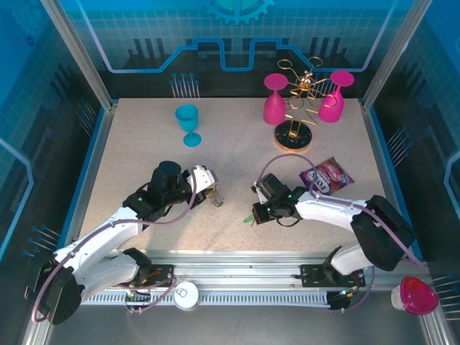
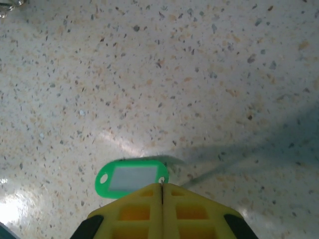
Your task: Put the keys on the keyring
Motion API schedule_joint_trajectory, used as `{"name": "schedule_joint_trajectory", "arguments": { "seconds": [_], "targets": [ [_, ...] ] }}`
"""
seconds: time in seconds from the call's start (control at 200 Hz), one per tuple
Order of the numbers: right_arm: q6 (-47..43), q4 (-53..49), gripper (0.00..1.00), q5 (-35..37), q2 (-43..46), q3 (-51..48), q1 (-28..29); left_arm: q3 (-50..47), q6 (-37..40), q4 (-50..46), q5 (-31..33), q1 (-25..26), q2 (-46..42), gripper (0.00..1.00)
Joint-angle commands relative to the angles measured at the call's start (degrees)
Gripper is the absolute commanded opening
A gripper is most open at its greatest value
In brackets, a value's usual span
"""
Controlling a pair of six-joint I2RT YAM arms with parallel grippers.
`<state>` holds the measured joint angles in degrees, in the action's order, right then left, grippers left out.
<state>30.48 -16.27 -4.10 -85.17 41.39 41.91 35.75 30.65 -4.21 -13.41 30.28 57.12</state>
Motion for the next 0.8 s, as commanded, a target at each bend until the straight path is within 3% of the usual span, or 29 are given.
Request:
{"name": "schedule_joint_trajectory", "arguments": {
  "seconds": [0.0, 0.39, 0.795],
  "targets": [
    [0.86, -0.7, 0.0, -2.73, -1.85, 2.36, -0.99, -1.52, 1.51, 2.84, -3.99, 0.48, -1.78, 0.0],
    [0.55, -1.98, 0.16, -3.81, -4.72, 3.89, -1.74, -2.52, 0.96, 3.5, -4.09, 0.47, -2.1, 0.0],
    [-0.41, -4.2, 0.18, -3.9, -4.64, 3.96, -1.77, -2.43, 0.9, 3.26, -4.18, 0.46, -2.28, 0.0]
  ]
}}
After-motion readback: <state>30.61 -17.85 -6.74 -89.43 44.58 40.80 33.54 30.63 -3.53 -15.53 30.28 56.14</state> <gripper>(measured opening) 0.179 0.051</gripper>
